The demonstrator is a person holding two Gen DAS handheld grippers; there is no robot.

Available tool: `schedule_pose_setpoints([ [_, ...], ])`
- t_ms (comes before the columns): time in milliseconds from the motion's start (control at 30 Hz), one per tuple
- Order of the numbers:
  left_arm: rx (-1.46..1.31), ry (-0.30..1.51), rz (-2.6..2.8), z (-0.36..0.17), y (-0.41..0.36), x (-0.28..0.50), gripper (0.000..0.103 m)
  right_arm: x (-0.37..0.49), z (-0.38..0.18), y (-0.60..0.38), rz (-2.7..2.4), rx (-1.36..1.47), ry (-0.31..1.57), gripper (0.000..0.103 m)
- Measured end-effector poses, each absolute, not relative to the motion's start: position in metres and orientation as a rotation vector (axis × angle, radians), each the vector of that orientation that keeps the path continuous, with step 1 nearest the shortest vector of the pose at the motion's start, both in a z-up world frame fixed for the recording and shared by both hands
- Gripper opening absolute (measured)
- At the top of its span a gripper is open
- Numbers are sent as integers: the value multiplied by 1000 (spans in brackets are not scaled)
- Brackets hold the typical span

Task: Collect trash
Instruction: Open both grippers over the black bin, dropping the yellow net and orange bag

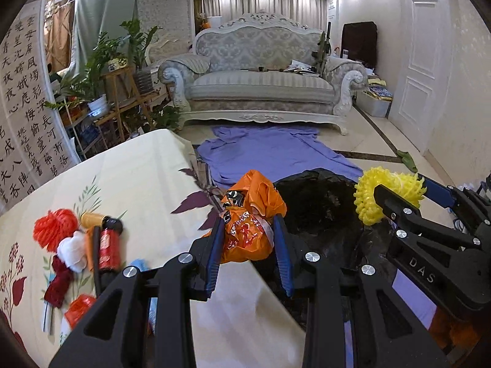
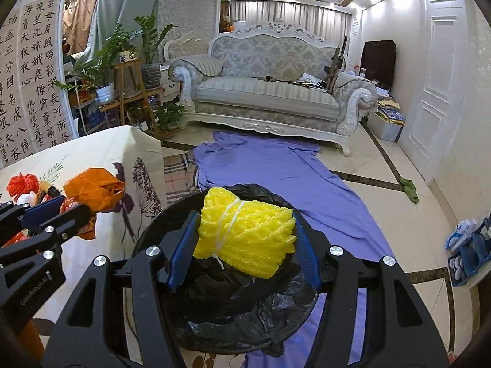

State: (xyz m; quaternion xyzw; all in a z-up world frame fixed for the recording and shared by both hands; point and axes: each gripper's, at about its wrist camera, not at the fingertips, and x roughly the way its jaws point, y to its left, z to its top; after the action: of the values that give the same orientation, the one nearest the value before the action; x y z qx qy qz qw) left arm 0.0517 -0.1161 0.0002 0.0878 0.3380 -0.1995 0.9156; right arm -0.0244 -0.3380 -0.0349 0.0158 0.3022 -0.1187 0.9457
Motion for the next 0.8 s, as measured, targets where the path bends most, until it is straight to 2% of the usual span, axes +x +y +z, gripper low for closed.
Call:
schedule_pose_setpoints([
  [133,200,698,-403,-5,-125,59,33,-16,-38,-344,-237,37,618,58],
  [200,202,698,-393,-7,-127,64,36,-12,-39,-347,-237,46,619,63],
  [267,201,701,-378,-9,-128,68,45,-12,-40,-350,-240,58,615,70],
  [333,188,698,-362,-9,-125,69,64,-12,-40,-354,-245,68,612,70],
  [533,167,698,-346,-7,-121,70,73,-13,-37,-359,-262,87,611,71],
  [800,156,695,-323,0,-111,65,77,-18,-34,-359,-261,108,605,77],
])
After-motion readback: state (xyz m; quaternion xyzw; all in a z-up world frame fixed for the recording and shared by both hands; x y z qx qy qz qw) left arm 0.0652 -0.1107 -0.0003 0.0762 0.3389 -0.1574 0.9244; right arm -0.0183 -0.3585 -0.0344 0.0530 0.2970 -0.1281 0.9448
